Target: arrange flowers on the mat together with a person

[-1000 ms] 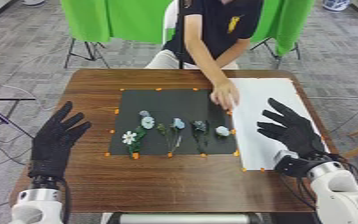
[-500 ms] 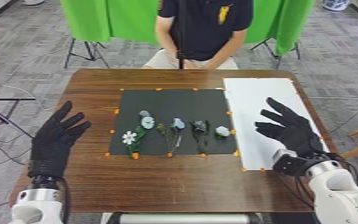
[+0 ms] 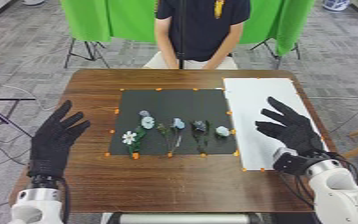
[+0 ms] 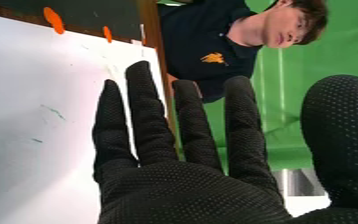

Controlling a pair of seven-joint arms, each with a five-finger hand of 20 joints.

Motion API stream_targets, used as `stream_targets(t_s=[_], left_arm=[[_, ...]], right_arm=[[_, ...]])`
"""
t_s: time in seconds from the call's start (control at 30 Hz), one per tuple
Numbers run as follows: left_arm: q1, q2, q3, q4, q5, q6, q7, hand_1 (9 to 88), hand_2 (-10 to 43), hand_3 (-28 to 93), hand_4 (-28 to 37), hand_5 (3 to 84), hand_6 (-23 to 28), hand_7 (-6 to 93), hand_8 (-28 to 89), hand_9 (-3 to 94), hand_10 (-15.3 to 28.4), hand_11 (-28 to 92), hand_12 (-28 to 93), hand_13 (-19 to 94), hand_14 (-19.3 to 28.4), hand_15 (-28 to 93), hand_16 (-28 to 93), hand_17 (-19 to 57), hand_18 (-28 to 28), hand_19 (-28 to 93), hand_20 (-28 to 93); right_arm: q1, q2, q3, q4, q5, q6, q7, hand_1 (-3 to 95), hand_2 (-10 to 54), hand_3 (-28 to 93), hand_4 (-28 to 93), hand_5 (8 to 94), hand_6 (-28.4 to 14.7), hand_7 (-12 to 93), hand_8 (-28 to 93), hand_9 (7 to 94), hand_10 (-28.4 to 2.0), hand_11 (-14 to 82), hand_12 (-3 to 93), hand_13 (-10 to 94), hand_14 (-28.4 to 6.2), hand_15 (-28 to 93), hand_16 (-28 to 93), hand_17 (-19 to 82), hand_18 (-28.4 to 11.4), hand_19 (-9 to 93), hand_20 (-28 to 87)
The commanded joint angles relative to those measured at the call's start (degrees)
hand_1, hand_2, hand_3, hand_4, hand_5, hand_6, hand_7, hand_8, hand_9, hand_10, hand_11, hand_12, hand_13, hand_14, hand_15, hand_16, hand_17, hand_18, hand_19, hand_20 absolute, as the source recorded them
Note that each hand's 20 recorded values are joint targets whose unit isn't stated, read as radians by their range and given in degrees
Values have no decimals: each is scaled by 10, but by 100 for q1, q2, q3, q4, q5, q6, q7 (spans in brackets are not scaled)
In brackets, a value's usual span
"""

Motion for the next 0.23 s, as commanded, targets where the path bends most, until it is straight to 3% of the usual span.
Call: stream_targets(t_s=[0.03,0.23], left_arm=[[38,-105,-44,21,52,-45,-153,218,61,770,-283,364,46,120,-96,374,178,212,103,286,271,488,-75,-81,248,503,192],[24,-114,-29,34,60,-50,-165,219,62,769,-283,364,46,120,-96,376,178,212,102,298,269,475,-80,-79,250,504,193]], right_arm=[[-83,40,-67,-48,14,133,-74,197,67,774,-283,356,55,144,-120,383,-118,44,137,360,-169,228,170,52,-200,485,158],[-79,14,-76,-49,17,98,-51,197,67,775,-283,358,54,143,-121,385,-118,46,136,363,-168,234,166,53,-200,489,160]])
